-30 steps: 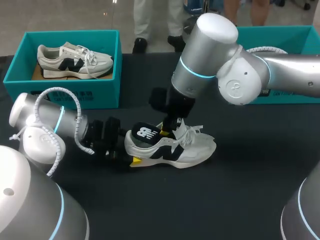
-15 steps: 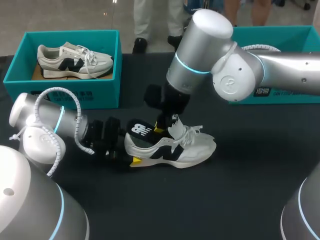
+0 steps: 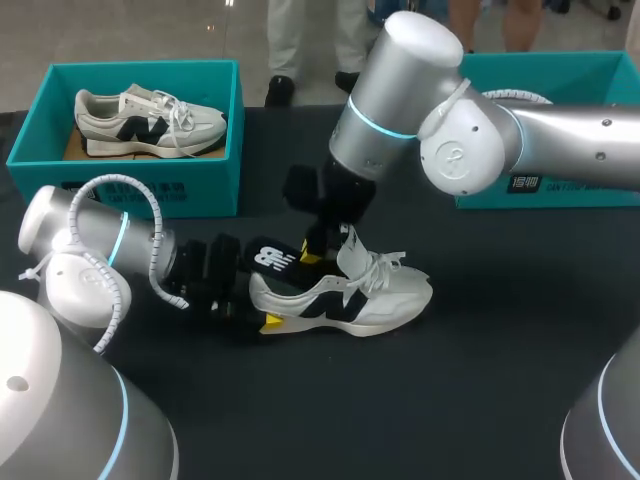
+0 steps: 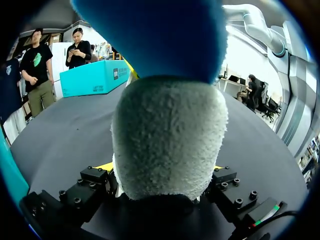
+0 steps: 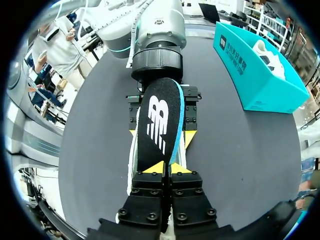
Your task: Take the shoe out of the shoebox, open the shoe tongue, remove and reinsert the insole, then place the shoe into the shoebox
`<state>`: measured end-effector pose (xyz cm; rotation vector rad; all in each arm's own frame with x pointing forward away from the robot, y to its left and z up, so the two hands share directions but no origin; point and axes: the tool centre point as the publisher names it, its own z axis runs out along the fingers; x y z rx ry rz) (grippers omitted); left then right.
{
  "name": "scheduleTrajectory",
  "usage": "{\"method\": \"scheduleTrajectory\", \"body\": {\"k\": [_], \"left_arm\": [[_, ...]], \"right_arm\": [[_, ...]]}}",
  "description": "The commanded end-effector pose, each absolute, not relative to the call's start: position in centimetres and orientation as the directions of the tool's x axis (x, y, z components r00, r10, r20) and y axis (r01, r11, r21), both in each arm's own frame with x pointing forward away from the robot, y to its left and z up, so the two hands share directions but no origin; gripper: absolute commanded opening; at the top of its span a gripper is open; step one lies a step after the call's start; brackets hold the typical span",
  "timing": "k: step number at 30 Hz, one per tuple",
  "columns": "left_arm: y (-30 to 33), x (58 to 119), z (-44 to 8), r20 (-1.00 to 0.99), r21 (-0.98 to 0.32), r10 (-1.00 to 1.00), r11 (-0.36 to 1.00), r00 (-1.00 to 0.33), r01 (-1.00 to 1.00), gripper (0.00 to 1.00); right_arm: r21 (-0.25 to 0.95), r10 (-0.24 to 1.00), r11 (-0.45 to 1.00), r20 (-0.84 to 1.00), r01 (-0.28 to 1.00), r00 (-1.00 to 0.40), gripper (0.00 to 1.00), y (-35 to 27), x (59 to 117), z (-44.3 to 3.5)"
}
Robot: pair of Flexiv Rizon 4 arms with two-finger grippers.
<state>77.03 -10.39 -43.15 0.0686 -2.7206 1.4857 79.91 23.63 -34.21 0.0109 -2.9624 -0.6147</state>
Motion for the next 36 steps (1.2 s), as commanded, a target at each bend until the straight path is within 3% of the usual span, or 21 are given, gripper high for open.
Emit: {"method": "scheduleTrajectory", "body": {"k": [1, 8, 12, 15, 17, 36], "left_arm": [[-10.8, 77.1, -44.0, 0.056, -0.837, -0.021, 0.544, -0.998, -0.059, 0.00], [-10.8, 77.1, -44.0, 0.056, -0.837, -0.021, 0.544, -0.998, -0.059, 0.00], [-10.8, 77.1, -44.0, 0.056, -0.837, -0.021, 0.544, -0.998, -0.059, 0.00], [-10.8, 77.1, -44.0, 0.056, -0.837, -0.021, 0.544, -0.998, -0.059, 0.00], [-10.8, 77.1, -44.0, 0.056, -0.837, -0.021, 0.544, -0.998, -0.059, 0.00], [-10.8, 77.1, -44.0, 0.056, -0.837, -0.021, 0.544, -0.998, -0.059, 0.00]], "right_arm": [[0.402, -0.037, 0.915, 0.130, 0.019, -0.991, 0.10, 23.9, 80.3, -34.7], [0.423, -0.071, 0.906, 0.155, 0.001, -0.985, 0.30, 23.9, 80.3, -34.8], [0.432, -0.087, 0.902, 0.166, -0.007, -0.982, 0.26, 23.8, 80.2, -34.8], [0.432, -0.094, 0.902, 0.174, -0.010, -0.980, 0.17, 23.7, 80.1, -34.9], [0.434, -0.100, 0.901, 0.180, -0.012, -0.979, 0.04, 23.8, 80.0, -34.9], [0.526, -0.129, 0.850, 0.177, -0.017, -0.976, 0.00, 23.8, 79.9, -32.6]]}}
